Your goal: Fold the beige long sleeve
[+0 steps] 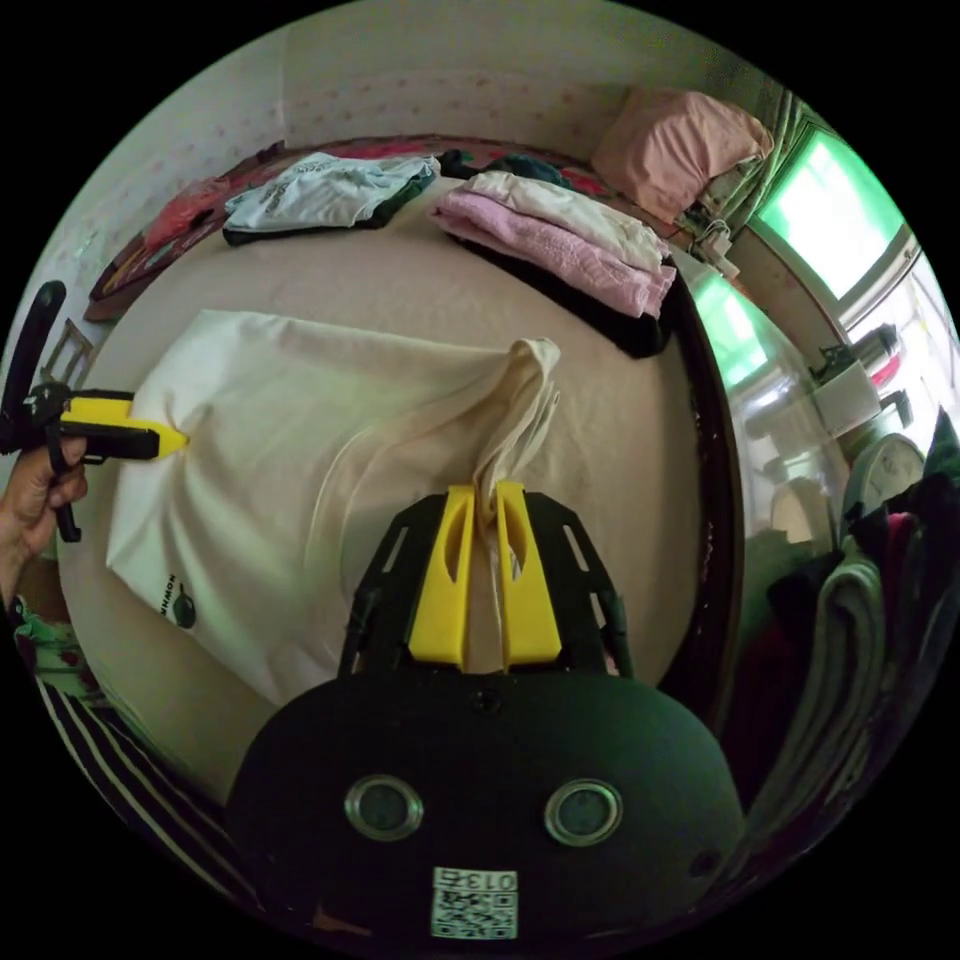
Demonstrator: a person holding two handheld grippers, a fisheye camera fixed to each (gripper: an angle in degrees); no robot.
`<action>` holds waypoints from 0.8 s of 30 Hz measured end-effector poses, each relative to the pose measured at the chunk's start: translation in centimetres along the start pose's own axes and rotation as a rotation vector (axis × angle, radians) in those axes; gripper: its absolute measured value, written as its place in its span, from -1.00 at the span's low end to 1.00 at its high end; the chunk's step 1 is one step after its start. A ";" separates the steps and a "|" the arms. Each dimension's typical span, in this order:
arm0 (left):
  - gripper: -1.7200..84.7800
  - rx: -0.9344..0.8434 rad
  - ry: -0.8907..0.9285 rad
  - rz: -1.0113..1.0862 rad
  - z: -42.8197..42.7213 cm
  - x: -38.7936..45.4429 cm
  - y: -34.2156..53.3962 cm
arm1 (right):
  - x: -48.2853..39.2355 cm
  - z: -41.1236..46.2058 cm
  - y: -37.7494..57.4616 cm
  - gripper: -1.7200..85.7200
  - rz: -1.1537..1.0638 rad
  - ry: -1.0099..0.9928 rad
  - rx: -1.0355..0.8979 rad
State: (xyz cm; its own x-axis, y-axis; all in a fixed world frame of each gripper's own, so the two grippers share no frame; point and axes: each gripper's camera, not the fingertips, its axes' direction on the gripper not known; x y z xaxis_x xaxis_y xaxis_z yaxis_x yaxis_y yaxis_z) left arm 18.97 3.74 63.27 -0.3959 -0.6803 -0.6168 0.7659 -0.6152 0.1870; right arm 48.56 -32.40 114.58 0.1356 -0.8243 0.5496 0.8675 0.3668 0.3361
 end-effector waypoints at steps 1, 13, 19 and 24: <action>-0.81 -0.003 0.003 0.000 -0.2 0.3 0.0 | -0.1 -0.9 0.6 -0.89 -0.008 0.022 0.005; -0.83 0.274 0.072 0.247 -11.8 10.2 3.1 | 0.4 -19.0 12.2 -0.90 -0.011 0.196 0.346; -0.83 0.393 0.269 0.501 -17.7 18.1 0.6 | 4.8 -33.1 19.8 -0.90 0.061 0.397 0.481; -0.82 0.429 0.478 0.727 -19.1 29.5 -4.3 | 11.4 -42.1 26.0 -0.90 0.178 0.611 0.454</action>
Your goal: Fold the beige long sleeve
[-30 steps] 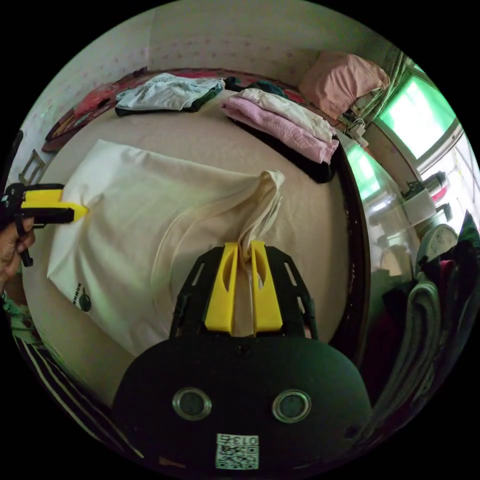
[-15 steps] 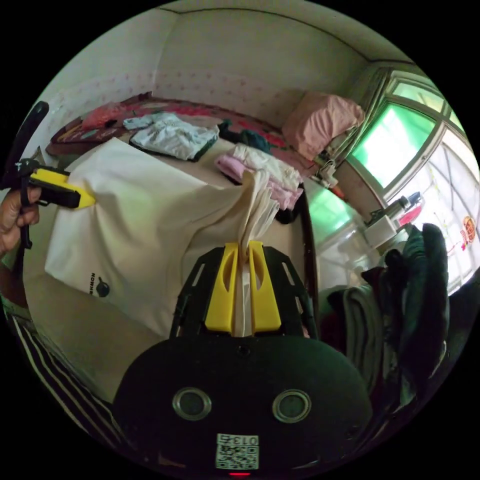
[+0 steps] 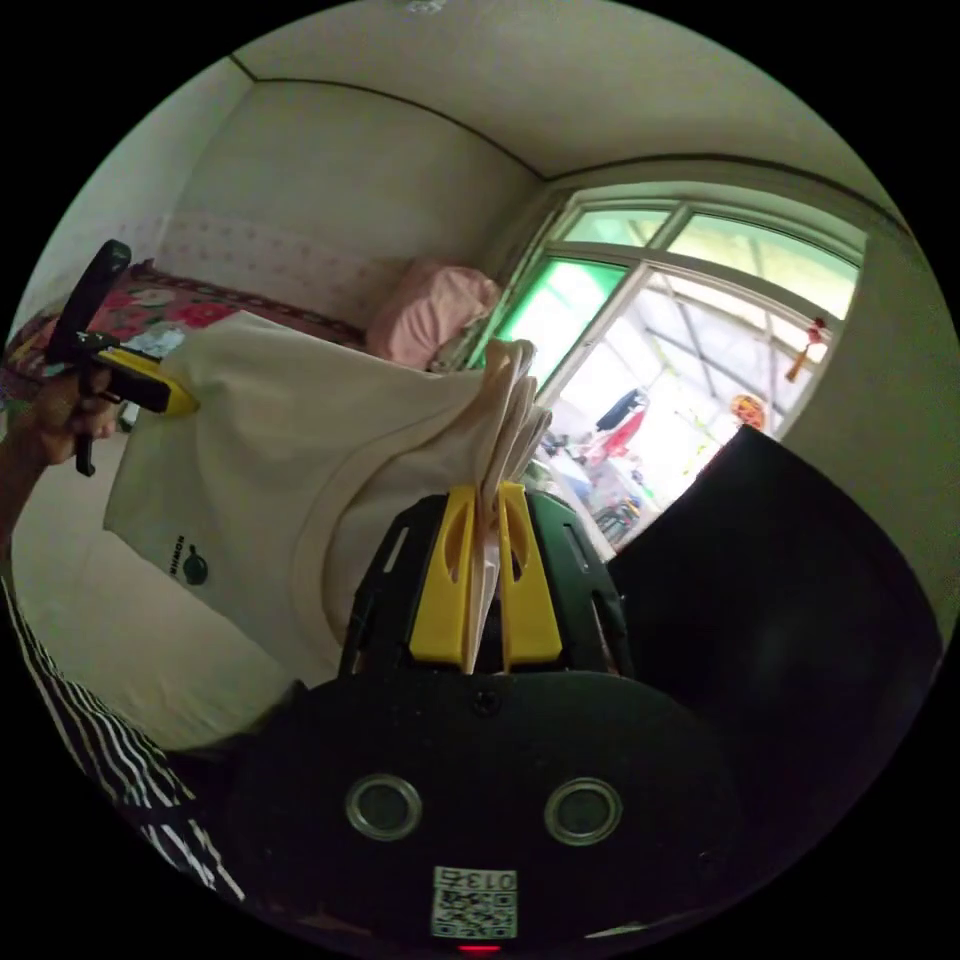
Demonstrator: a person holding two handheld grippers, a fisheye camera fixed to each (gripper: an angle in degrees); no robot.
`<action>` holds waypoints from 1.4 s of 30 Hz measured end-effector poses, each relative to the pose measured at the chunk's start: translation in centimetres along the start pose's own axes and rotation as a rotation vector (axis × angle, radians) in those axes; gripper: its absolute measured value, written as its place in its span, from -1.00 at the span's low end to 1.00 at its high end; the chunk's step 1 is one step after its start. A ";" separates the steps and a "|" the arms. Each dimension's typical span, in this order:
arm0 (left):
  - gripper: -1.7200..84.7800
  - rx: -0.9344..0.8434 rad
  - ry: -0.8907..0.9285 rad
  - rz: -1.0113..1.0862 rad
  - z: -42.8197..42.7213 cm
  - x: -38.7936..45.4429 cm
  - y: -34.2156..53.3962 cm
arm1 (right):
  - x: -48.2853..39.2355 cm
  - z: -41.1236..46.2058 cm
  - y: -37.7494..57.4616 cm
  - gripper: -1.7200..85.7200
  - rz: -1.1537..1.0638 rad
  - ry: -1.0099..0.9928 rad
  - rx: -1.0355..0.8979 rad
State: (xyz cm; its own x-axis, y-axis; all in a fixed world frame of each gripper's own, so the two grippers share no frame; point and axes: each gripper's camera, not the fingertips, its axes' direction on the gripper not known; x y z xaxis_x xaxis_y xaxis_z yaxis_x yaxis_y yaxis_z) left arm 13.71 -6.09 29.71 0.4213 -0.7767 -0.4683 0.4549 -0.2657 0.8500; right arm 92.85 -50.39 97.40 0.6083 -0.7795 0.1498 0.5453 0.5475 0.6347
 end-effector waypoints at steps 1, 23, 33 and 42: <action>-0.82 0.004 0.014 0.022 1.0 0.5 -1.2 | 2.7 -0.7 0.5 -0.90 0.003 0.052 -0.018; -0.80 -0.180 -0.024 -0.168 33.1 7.0 -12.8 | 22.6 20.5 19.9 -0.85 0.017 0.011 -0.448; -0.89 0.001 -0.372 0.078 29.0 15.4 -16.2 | 28.5 10.9 18.1 -0.94 0.107 0.047 -0.034; -0.96 -0.261 -0.698 0.340 41.6 21.1 -15.9 | 20.3 19.5 17.0 -0.96 -0.148 -0.151 -0.236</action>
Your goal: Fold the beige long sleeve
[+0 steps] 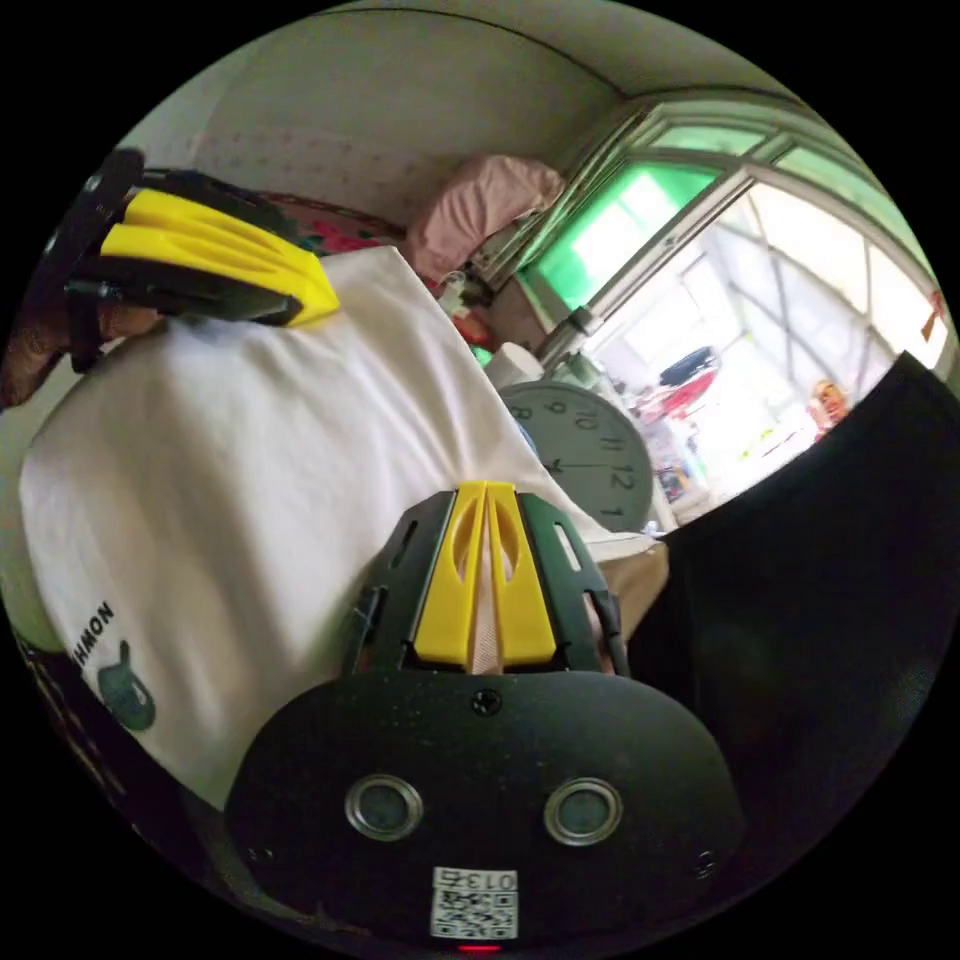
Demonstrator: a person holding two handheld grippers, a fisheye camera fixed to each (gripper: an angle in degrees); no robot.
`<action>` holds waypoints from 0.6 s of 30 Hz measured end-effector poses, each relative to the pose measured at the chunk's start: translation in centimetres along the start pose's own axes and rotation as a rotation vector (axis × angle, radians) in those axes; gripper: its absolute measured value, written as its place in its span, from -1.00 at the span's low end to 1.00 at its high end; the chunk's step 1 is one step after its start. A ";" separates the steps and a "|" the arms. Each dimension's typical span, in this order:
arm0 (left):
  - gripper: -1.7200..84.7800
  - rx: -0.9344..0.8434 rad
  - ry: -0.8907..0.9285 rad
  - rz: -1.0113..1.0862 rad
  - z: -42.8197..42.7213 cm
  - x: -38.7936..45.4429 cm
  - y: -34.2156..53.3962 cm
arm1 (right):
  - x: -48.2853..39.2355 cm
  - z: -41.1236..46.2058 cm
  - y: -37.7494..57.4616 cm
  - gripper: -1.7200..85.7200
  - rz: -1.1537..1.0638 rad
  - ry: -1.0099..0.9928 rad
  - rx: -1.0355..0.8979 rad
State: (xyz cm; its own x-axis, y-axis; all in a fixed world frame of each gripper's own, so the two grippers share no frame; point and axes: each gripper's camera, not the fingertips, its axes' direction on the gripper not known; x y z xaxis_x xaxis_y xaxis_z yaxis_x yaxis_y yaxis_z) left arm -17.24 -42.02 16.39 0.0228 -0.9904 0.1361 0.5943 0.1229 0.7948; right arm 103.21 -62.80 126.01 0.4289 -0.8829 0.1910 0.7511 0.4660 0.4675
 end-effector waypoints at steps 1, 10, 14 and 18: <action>-0.96 -0.007 -0.007 0.015 0.0 0.4 0.2 | -1.1 -0.5 0.6 -0.96 -0.005 0.077 0.020; -0.97 -0.053 0.082 -0.029 0.4 0.3 1.9 | -3.0 -2.5 1.7 -0.97 0.111 -0.006 0.042; -0.97 -0.057 0.167 -0.110 1.5 -1.6 1.5 | -2.2 -1.8 0.5 -0.97 0.146 -0.061 0.014; -0.97 -0.018 0.139 -0.094 -0.7 -2.9 1.6 | -2.4 -2.9 -0.6 -0.96 0.134 -0.047 0.038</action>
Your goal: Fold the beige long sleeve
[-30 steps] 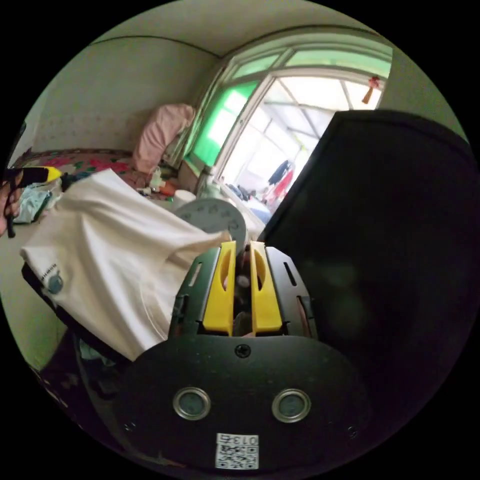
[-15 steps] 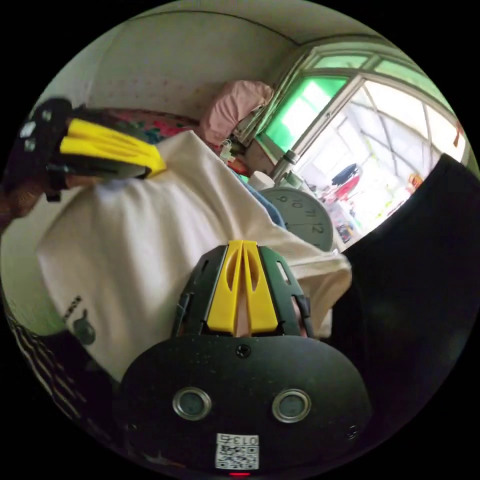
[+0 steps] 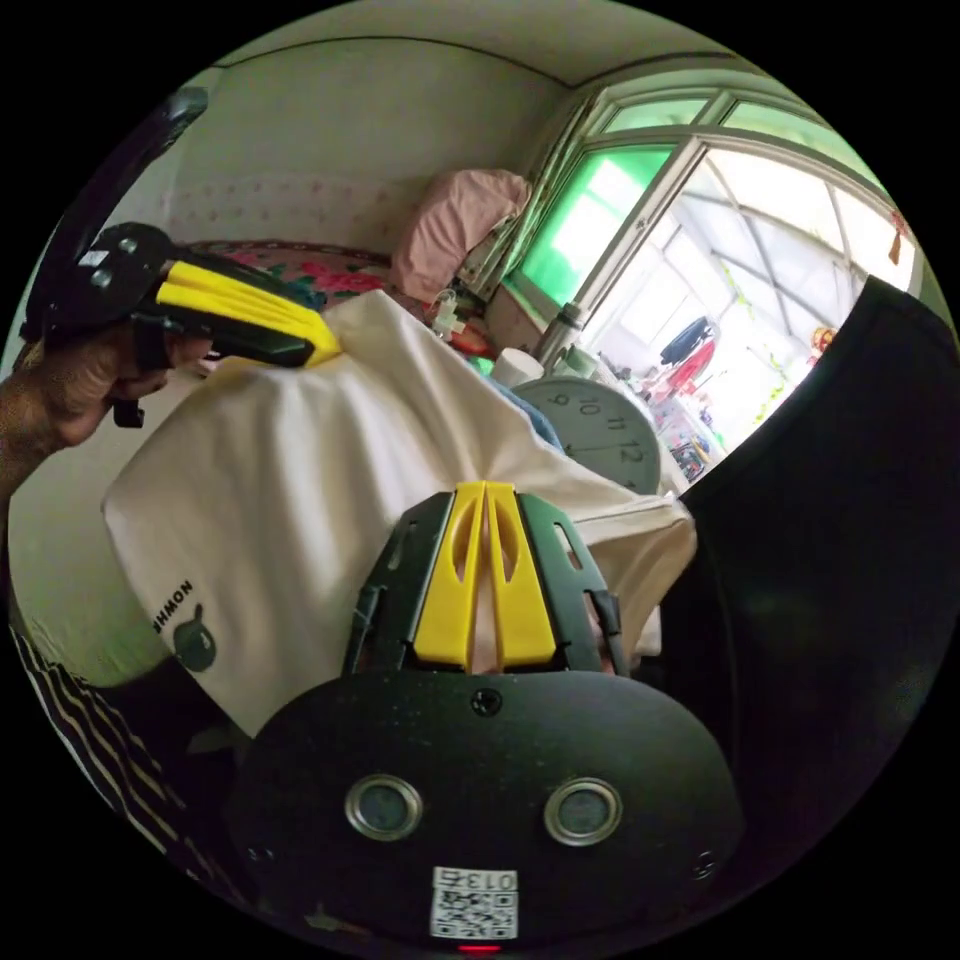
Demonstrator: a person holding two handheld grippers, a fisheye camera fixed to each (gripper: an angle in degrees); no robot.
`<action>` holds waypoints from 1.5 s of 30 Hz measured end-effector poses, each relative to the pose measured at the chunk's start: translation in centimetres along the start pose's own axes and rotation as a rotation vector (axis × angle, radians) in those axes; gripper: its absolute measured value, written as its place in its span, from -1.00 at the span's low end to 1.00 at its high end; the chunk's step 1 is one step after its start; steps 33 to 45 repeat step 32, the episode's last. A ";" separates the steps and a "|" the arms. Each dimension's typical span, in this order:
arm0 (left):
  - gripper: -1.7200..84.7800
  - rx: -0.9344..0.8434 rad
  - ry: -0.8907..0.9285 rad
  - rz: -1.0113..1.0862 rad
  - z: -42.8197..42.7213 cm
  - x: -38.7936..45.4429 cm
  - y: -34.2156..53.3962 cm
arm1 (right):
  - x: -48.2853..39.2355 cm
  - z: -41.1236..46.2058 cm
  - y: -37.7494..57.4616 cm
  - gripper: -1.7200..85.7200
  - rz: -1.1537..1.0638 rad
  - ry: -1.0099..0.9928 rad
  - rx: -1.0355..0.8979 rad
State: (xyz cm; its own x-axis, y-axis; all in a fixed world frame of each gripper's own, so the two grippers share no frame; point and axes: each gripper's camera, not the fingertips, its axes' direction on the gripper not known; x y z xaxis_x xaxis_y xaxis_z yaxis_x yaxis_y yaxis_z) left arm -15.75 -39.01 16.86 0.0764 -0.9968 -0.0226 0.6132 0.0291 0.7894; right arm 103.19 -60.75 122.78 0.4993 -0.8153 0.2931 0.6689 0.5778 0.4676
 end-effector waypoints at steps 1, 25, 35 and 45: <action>-0.97 0.020 -0.024 0.015 -0.6 0.2 0.1 | 0.0 -1.0 -0.4 -0.96 0.008 0.026 0.034; -0.97 -0.055 0.149 -0.309 -7.4 -23.7 25.7 | -14.8 -9.2 -11.3 -0.96 0.033 0.315 0.181; -0.96 -0.350 0.249 -0.607 -7.6 -33.3 46.5 | -32.0 -4.2 -17.9 -0.95 -0.133 0.069 -0.005; -0.96 -0.350 0.249 -0.607 -7.6 -33.3 46.5 | -32.0 -4.2 -17.9 -0.95 -0.133 0.069 -0.005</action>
